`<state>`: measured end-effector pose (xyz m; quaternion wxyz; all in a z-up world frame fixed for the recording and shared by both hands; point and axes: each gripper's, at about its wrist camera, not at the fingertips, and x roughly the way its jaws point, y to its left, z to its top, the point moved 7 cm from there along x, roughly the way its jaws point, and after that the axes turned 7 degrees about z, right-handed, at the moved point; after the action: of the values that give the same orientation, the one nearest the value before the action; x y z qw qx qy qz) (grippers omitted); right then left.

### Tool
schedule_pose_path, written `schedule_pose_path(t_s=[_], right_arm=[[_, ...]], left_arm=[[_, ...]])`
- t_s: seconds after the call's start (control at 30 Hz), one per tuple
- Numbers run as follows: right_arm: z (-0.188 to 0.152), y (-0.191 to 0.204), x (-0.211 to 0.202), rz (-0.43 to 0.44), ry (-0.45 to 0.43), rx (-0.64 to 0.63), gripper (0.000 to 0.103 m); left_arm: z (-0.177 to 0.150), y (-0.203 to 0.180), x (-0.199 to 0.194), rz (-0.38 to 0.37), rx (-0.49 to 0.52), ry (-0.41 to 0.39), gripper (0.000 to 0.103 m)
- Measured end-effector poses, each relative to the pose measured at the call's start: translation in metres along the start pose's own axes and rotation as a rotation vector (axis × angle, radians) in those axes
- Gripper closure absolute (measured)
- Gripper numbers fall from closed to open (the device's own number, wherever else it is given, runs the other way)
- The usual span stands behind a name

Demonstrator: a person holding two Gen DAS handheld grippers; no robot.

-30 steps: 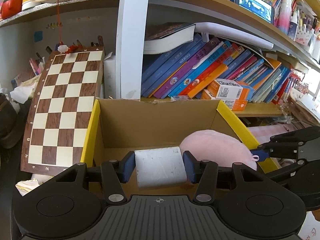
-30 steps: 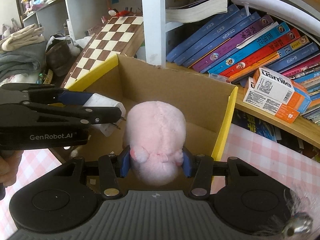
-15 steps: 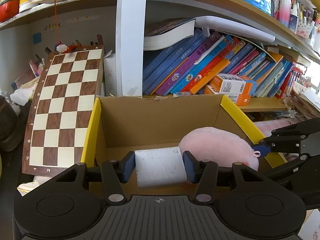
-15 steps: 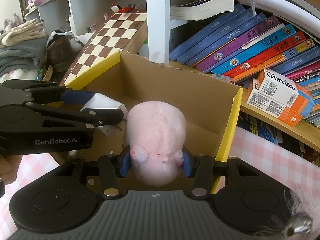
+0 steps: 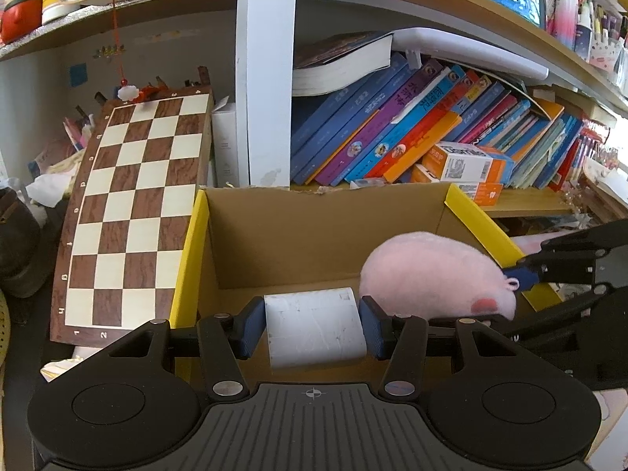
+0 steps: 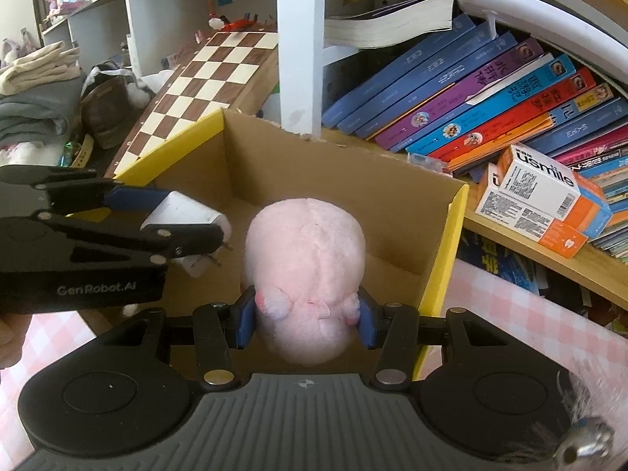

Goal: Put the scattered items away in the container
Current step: 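Lower the pink pig into the box with the right tool while the left holds the foam block above, then open the left gripper to drop the foam block while the right gripper releases the pig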

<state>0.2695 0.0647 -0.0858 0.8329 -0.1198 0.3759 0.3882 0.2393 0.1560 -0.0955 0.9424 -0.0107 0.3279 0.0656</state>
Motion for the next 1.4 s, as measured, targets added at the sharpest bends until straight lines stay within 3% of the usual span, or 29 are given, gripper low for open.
schedule_pose_path(t_s=[1.4], right_arm=[[0.008,-0.009,0.011,-0.020,0.005,-0.010,0.056]], left_arm=[[0.009,-0.002,0.003,-0.003,-0.006,-0.023,0.049]])
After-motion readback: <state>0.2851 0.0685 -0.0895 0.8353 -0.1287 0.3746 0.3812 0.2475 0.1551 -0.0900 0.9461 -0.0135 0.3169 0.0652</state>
